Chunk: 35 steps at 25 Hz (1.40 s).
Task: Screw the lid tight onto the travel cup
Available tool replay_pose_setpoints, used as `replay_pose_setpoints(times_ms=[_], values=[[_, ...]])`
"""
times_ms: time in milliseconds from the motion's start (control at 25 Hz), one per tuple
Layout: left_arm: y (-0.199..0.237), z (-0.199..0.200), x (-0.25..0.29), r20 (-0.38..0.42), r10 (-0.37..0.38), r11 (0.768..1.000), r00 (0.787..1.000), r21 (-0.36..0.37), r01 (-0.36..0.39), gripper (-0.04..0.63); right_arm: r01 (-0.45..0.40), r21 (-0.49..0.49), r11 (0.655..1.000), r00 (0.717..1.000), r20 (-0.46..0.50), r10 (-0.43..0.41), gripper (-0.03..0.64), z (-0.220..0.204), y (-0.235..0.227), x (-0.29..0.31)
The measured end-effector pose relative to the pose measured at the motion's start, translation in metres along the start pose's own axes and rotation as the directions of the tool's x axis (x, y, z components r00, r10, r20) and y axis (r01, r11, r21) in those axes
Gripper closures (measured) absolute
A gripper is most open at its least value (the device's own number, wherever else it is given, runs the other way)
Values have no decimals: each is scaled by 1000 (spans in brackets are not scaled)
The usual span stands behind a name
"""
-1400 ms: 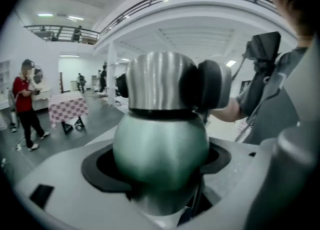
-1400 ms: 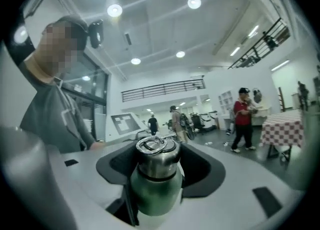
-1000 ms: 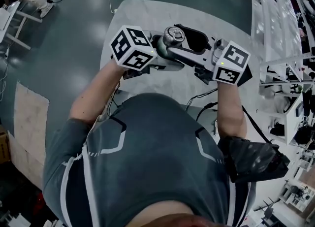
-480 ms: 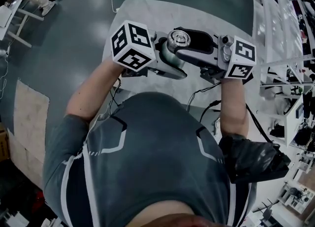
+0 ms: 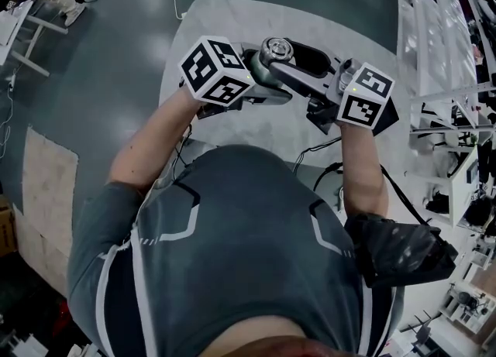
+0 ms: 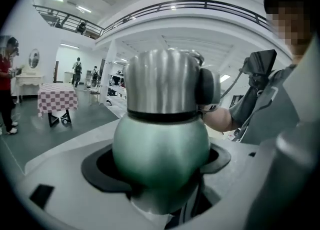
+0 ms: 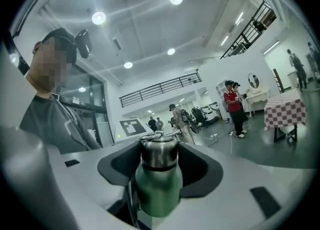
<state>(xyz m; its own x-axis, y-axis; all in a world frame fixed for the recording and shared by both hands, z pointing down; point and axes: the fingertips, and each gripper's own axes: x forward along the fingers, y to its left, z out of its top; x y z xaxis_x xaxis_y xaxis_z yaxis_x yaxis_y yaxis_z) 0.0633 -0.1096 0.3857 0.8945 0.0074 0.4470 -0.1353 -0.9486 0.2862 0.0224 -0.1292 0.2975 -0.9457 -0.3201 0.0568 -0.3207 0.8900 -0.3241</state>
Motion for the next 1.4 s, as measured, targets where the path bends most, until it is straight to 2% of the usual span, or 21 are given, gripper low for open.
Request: replay_pose_setpoints(times_ms=[80, 200, 320, 440, 560, 760, 880, 1040, 1160, 1240, 1400], values=[[-4, 3, 0, 26, -32, 999, 999, 0, 32, 195, -21, -32, 999, 1000, -1, 21, 368, 2, 3, -4], [-5, 8, -7, 108, -79, 995, 991, -49, 85, 195, -47, -65, 997, 998, 27, 48, 334, 10, 8, -11], [-4, 13, -17, 173, -78, 994, 982, -64, 90, 193, 2, -64, 998, 997, 73, 3, 334, 20, 2, -25], [-5, 22, -29, 219, -98, 993, 971, -45, 110, 193, 58, -66, 996, 994, 96, -51, 334, 26, -8, -36], [-3, 28, -32, 218, -88, 996, 972, -10, 92, 195, 83, -58, 995, 990, 121, -75, 336, 31, -16, -47], [1, 24, -33, 211, -81, 997, 974, 9, 81, 195, 94, -76, 993, 989, 122, -84, 337, 31, -17, -51], [12, 21, -32, 201, -7, 999, 980, 33, 0, 195, 125, -102, 987, 986, 121, -113, 355, 31, -19, -55], [38, 10, -30, 187, 128, 989, 974, 51, -139, 193, 256, -138, 957, 963, 120, -240, 383, 25, -37, -59], [61, 1, -29, 215, 211, 976, 953, 10, -218, 193, 370, -174, 913, 928, 107, -356, 442, 14, -56, -64], [77, -5, -22, 220, 255, 965, 942, 3, -262, 193, 431, -164, 887, 902, 109, -418, 482, 5, -74, -73], [99, -32, -6, 165, 312, 949, 936, -11, -315, 193, 539, -109, 835, 842, 90, -532, 528, -22, -100, -92]])
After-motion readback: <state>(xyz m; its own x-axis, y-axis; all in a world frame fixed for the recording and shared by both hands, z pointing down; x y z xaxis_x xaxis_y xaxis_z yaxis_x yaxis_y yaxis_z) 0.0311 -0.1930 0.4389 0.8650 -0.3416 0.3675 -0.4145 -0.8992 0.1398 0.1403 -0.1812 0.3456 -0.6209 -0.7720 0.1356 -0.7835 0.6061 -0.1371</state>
